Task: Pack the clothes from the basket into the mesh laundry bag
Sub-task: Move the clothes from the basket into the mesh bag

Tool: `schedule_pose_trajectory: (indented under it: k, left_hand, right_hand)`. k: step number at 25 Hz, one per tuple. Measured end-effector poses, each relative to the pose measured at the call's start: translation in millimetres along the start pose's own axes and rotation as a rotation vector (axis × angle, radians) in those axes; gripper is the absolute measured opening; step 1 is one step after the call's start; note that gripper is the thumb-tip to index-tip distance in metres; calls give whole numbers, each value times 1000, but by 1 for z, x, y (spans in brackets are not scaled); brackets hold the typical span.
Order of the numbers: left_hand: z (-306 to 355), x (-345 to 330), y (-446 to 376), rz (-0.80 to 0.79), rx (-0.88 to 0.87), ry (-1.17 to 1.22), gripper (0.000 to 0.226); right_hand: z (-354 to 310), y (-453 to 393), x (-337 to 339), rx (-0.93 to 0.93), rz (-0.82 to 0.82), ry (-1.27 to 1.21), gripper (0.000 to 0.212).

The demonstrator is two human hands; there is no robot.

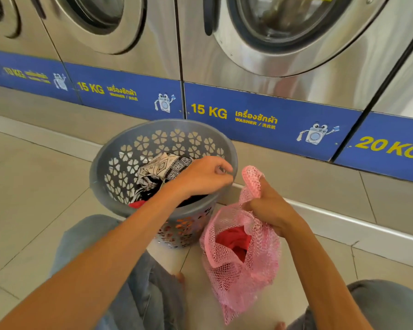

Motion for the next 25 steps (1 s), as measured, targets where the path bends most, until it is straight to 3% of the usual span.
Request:
schedule_pose_trajectory:
  k: [3, 7, 9, 13, 16, 21, 23, 25]
  left_hand:
    - [-25, 22, -11, -33, 58, -138, 33]
    - [-74, 45, -35, -133, 122, -397, 37]
    - [-98, 55, -55, -114, 149, -437, 39]
    - [-148, 48, -92, -22, 195, -526, 70]
    - [-191, 43, -98, -20, 323, -630, 90]
    - [-231, 54, -103, -107, 471, -622, 118]
    - [-233, 59, -106, -65, 427, -543, 99]
    - [-229, 63, -107, 23, 364, -531, 62]
  right_hand:
    - [-5, -9, -7, -18, 12, 21, 85]
    - [-6, -19, -16, -50, 23, 42, 111]
    - [-12, -21, -20, -35, 54, 25, 113]
    - [-16, -32, -29, 35, 127, -109, 85]
    - [-13, -47, -34, 103, 164, -85, 59]
    - [-5, -58, -31, 112, 195, 8, 47]
    - [-7, -60, -26, 99, 228, 76, 37]
    - [-7, -60, -21, 68, 259, 102, 30]
Point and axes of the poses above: each hand's wrist, its own y-axis away from the middle knuckle, its own x-axis out of the back of the hand, z = x × y, the point moved 4 cm from there along -y, towards the middle knuckle, and after that the axes turned 6 degrees about -x, right-handed, at the moved point
